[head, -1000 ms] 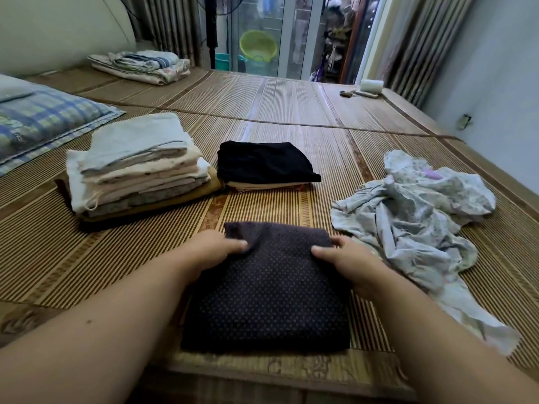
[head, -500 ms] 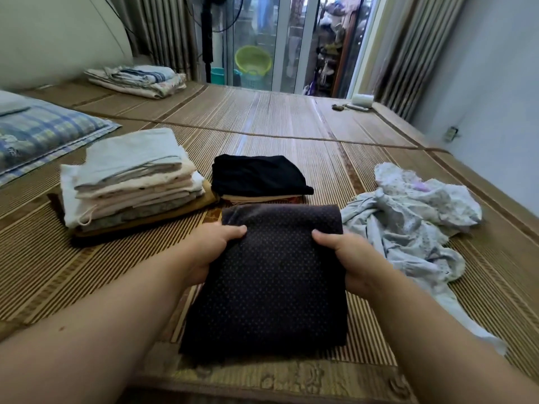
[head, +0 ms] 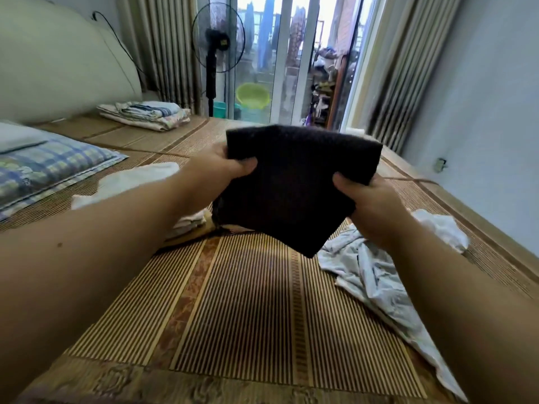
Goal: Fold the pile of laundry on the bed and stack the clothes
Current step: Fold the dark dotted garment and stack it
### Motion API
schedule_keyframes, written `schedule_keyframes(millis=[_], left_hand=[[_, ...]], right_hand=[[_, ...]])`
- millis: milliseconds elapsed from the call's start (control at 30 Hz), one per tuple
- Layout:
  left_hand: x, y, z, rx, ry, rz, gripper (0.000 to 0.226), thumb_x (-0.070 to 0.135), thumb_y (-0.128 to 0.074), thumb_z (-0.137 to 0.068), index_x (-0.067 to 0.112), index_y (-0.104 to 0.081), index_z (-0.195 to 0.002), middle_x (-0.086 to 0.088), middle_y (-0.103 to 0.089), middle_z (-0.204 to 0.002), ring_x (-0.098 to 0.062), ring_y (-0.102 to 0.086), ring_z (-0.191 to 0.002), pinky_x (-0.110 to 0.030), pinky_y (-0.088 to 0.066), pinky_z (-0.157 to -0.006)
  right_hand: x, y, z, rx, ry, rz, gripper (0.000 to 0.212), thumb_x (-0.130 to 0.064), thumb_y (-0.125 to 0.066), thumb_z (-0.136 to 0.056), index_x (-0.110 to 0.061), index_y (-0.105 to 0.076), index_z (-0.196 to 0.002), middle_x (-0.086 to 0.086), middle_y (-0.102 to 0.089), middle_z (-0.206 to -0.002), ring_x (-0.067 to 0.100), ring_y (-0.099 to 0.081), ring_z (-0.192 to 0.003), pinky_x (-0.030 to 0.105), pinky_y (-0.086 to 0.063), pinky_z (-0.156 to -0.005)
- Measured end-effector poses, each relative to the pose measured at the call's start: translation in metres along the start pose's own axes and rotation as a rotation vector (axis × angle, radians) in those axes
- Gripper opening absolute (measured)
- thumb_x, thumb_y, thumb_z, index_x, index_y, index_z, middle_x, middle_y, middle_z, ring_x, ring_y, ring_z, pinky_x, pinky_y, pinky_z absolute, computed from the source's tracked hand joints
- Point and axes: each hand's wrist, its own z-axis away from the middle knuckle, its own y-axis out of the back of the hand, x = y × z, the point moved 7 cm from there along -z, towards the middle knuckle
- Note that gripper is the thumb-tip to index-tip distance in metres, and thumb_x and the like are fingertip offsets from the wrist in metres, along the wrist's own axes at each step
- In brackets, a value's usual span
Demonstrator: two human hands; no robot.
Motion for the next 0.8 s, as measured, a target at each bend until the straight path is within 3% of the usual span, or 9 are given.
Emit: schedule_keyframes(millis=[100, 167, 233, 300, 400, 500, 600, 700, 800], left_hand=[[-0.064, -0.016, 0.028, -0.096, 0.192, 0.109, 0.025, 0.009, -0.068, -0.073, 0.012, -0.062, -0.097, -0.002, -0.074, -0.084, -0.012, -0.07, -0.083, -0.024, -0.056, -0.073], [-0.112, -0.029, 0.055, -0.124, 0.387, 0.171, 0.021, 0.002, -0.068, -0.073, 0.007, -0.061, -0.092, 0.0, -0.073, -0.072, -0.009, -0.07, -0.07, -0.02, -0.053, -0.062], [-0.151, -0.038, 0.082, -0.158, 0.619, 0.242, 0.022, 0.001, -0.064, -0.083, 0.0, -0.061, -0.105, -0.011, -0.075, -0.088, -0.023, -0.072, -0.085, -0.032, -0.056, -0.076], [-0.171, -0.042, 0.098, -0.2, 0.749, 0.256, 0.04, 0.009, -0.063, -0.079, -0.002, -0.057, -0.117, -0.02, -0.071, -0.107, -0.034, -0.068, -0.101, -0.045, -0.052, -0.092], [-0.178, -0.042, 0.092, -0.209, 0.772, 0.273, 0.04, 0.018, -0.062, -0.083, 0.005, -0.055, -0.12, -0.02, -0.066, -0.116, -0.036, -0.064, -0.107, -0.049, -0.049, -0.096], [-0.185, -0.036, 0.068, -0.095, 0.726, 0.235, 0.035, 0.025, -0.054, -0.096, 0.013, -0.052, -0.128, -0.013, -0.063, -0.12, -0.032, -0.061, -0.11, -0.049, -0.047, -0.099], [-0.195, -0.025, 0.051, 0.02, 0.654, -0.151, 0.045, 0.039, -0.049, -0.098, 0.014, -0.049, -0.137, -0.006, -0.059, -0.128, -0.022, -0.056, -0.11, -0.039, -0.045, -0.096], [-0.208, -0.02, 0.055, -0.049, 0.702, -0.672, 0.069, 0.063, -0.047, -0.089, 0.009, -0.052, -0.132, -0.008, -0.058, -0.126, -0.023, -0.058, -0.105, -0.033, -0.044, -0.086], [-0.212, -0.017, 0.061, -0.136, 0.767, -0.941, 0.089, 0.082, -0.041, -0.077, 0.011, -0.055, -0.129, -0.011, -0.059, -0.126, -0.025, -0.06, -0.106, -0.037, -0.049, -0.093]], right_hand=[[0.056, 0.004, 0.033, -0.112, -0.194, -0.042, 0.033, -0.012, -0.065, -0.076, -0.004, -0.063, -0.108, 0.009, -0.073, -0.101, 0.024, -0.068, -0.099, 0.03, -0.055, -0.082], [0.097, 0.004, 0.062, -0.2, -0.391, -0.016, 0.038, -0.013, -0.066, -0.075, -0.002, -0.062, -0.112, 0.012, -0.073, -0.105, 0.027, -0.068, -0.101, 0.031, -0.055, -0.082], [0.13, 0.006, 0.09, -0.26, -0.576, -0.004, 0.045, -0.011, -0.072, -0.075, -0.001, -0.059, -0.117, 0.014, -0.071, -0.109, 0.028, -0.068, -0.101, 0.035, -0.055, -0.085], [0.149, 0.006, 0.109, -0.274, -0.685, -0.046, 0.049, -0.01, -0.072, -0.075, -0.001, -0.056, -0.121, 0.018, -0.069, -0.113, 0.03, -0.067, -0.101, 0.038, -0.054, -0.088], [0.153, 0.008, 0.104, -0.231, -0.702, -0.074, 0.038, -0.015, -0.061, -0.081, -0.007, -0.057, -0.118, 0.012, -0.072, -0.105, 0.028, -0.069, -0.097, 0.037, -0.054, -0.081], [0.151, 0.008, 0.082, -0.139, -0.625, -0.02, 0.024, -0.02, -0.053, -0.095, -0.012, -0.058, -0.118, 0.007, -0.072, -0.107, 0.023, -0.069, -0.098, 0.036, -0.055, -0.08], [0.157, 0.012, 0.065, -0.037, -0.581, 0.394, 0.036, -0.03, -0.056, -0.096, -0.013, -0.054, -0.127, 0.004, -0.066, -0.113, 0.021, -0.063, -0.102, 0.036, -0.051, -0.089], [0.167, 0.02, 0.064, -0.056, -0.636, 1.038, 0.057, -0.045, -0.065, -0.086, -0.011, -0.051, -0.128, 0.008, -0.061, -0.121, 0.024, -0.059, -0.109, 0.028, -0.042, -0.079], [0.17, 0.021, 0.065, -0.125, -0.702, 1.177, 0.057, -0.064, -0.058, -0.082, -0.008, -0.061, -0.097, 0.005, -0.065, -0.093, 0.02, -0.062, -0.085, 0.028, -0.039, -0.062]])
